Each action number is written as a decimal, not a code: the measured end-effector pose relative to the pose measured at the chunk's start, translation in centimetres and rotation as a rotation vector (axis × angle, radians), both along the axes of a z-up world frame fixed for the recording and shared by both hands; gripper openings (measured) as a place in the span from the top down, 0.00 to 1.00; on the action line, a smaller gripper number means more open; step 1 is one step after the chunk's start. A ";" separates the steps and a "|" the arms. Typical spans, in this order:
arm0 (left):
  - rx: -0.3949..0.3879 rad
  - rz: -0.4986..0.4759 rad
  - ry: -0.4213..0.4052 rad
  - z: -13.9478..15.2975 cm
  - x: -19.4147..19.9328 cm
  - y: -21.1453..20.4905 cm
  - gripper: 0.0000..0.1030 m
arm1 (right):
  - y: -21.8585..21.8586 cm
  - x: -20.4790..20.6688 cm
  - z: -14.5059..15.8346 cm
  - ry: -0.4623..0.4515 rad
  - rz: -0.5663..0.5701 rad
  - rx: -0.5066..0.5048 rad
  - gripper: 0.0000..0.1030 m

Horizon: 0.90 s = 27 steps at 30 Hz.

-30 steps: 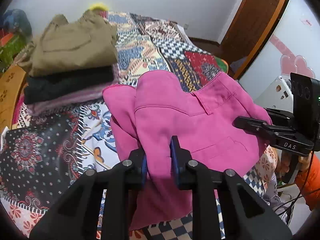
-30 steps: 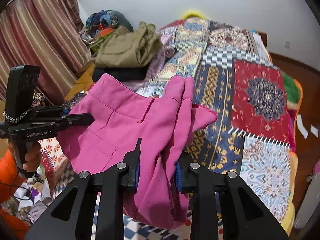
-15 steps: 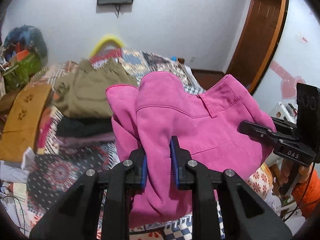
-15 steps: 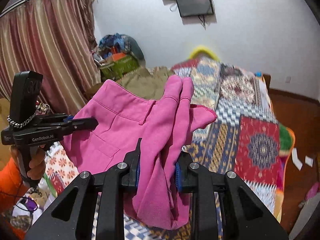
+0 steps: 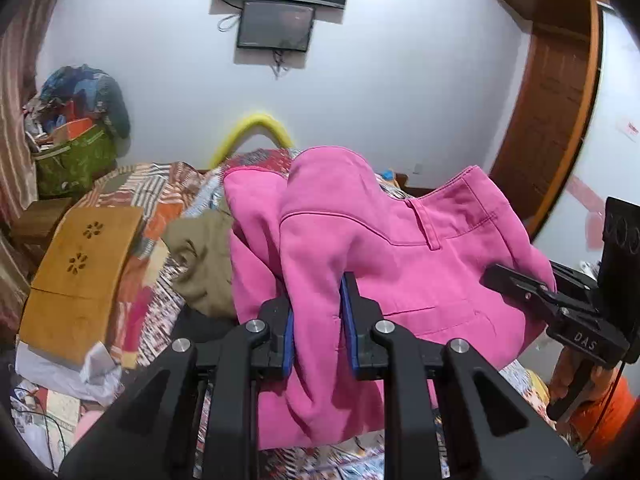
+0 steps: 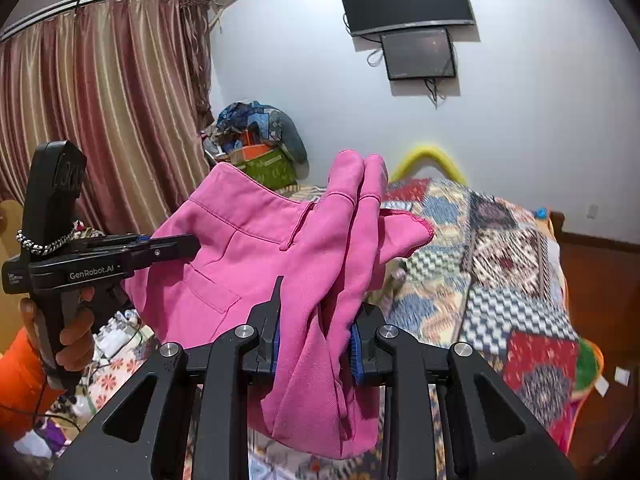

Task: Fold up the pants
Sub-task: 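Lift the pink trousers with both grippers toward the folded clothes stack, then lower the trousers onto the clothes stack and open both grippers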

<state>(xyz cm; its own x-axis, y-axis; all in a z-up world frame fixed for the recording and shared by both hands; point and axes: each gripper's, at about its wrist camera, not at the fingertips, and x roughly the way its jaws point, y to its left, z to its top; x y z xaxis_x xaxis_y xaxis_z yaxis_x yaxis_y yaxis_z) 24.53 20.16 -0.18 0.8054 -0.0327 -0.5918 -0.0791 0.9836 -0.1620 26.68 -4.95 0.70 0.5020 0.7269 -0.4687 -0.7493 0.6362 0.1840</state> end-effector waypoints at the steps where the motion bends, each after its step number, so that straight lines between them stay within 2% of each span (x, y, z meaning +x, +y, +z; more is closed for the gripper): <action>1: 0.002 0.008 -0.004 0.1 0.3 0.5 0.81 | 0.8 0.6 0.1 -0.005 0.003 0.000 0.78; 9: 0.018 0.068 0.008 -0.9 5.0 5.9 0.81 | 6.0 4.8 -0.6 0.000 0.014 0.015 0.78; 18: 0.002 0.113 0.046 -4.5 11.5 11.8 0.81 | 11.1 9.3 -3.6 0.051 -0.009 0.029 0.78; 24: -0.020 0.118 0.092 -7.5 15.3 13.6 0.81 | 12.7 12.1 -6.4 0.104 -0.032 0.024 0.78; 27: -0.002 0.121 0.110 -9.0 16.7 13.7 0.81 | 12.9 12.8 -7.7 0.120 -0.041 0.011 0.78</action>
